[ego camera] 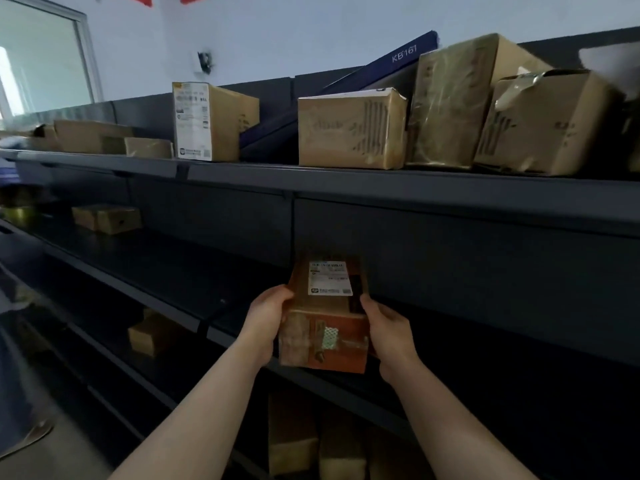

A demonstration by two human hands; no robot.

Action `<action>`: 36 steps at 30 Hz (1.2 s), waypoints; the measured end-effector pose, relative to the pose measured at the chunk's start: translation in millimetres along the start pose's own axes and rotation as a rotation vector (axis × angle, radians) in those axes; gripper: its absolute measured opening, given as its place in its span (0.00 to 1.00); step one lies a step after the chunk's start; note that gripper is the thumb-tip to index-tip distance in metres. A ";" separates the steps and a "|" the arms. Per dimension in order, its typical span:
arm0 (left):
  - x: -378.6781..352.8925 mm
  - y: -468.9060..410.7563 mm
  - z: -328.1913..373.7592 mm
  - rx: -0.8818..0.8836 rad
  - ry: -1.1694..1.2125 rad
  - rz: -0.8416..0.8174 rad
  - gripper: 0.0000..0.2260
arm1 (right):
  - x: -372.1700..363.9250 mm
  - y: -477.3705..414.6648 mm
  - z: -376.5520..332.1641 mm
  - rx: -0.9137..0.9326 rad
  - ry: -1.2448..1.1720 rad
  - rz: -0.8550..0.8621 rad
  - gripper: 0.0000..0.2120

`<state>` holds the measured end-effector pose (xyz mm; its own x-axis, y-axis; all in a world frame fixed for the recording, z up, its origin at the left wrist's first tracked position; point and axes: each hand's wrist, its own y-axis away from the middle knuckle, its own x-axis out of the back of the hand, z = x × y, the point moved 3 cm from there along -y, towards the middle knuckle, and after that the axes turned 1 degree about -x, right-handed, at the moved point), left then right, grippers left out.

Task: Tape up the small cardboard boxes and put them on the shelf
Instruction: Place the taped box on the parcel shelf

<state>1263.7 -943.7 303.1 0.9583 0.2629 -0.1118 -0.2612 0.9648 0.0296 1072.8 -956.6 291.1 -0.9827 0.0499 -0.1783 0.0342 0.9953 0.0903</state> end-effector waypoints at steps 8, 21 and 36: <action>25.7 -78.5 -3.2 -0.007 0.001 -0.033 0.16 | -43.1 -55.5 10.3 0.038 0.047 0.074 0.17; 30.8 -137.9 -4.8 -0.024 -0.048 0.104 0.18 | -78.6 -100.5 14.7 -0.026 0.150 0.075 0.17; -40.9 -43.8 19.9 -0.439 0.067 0.157 0.10 | 4.9 -22.2 -31.1 0.098 0.129 0.105 0.07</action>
<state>1238.3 -996.6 326.1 0.8975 0.3909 -0.2042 -0.4404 0.8179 -0.3703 1061.6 -981.0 318.7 -0.9878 0.1490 -0.0449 0.1489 0.9888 0.0053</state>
